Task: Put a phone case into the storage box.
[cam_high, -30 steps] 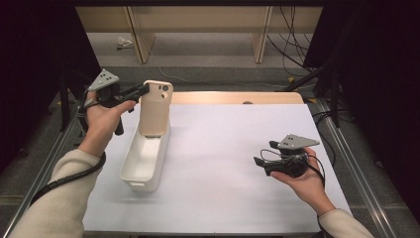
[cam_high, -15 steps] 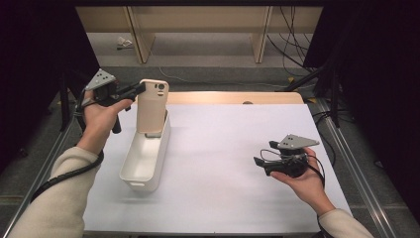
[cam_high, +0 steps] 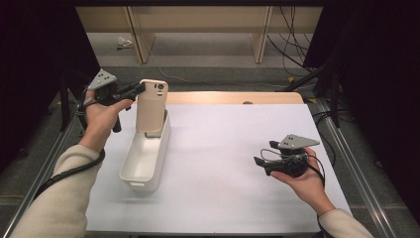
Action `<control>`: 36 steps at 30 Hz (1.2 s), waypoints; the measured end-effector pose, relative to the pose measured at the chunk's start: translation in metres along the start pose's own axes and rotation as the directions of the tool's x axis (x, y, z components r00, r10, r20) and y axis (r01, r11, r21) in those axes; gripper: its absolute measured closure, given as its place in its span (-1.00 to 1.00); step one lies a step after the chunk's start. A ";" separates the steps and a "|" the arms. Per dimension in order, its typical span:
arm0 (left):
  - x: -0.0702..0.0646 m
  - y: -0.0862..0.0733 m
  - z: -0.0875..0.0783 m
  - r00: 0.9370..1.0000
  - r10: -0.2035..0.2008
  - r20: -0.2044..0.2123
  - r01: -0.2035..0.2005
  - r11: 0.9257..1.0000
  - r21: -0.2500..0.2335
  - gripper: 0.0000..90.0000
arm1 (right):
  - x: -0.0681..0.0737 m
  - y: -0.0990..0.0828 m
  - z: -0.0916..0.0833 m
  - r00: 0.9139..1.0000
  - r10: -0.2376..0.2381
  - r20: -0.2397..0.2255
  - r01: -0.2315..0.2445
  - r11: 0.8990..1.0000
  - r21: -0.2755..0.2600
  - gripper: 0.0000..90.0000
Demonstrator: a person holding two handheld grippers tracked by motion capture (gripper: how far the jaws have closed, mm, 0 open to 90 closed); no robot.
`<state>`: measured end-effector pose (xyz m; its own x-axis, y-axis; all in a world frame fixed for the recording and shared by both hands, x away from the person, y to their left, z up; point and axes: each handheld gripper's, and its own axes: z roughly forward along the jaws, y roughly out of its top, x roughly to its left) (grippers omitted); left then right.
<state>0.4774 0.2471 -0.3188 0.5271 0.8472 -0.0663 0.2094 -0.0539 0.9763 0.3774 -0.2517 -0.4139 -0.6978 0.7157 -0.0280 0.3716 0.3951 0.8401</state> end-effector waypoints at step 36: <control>0.022 -0.025 0.014 0.998 -0.045 -0.039 0.045 0.999 -0.016 0.81 | -0.001 -0.001 0.000 1.000 0.005 0.000 -0.005 1.000 -0.003 -0.56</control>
<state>0.4956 0.2599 -0.3481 0.4847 0.8687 -0.1025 0.2197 -0.0075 0.9755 0.3780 -0.2522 -0.4145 -0.6958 0.7178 -0.0236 0.3733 0.3896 0.8419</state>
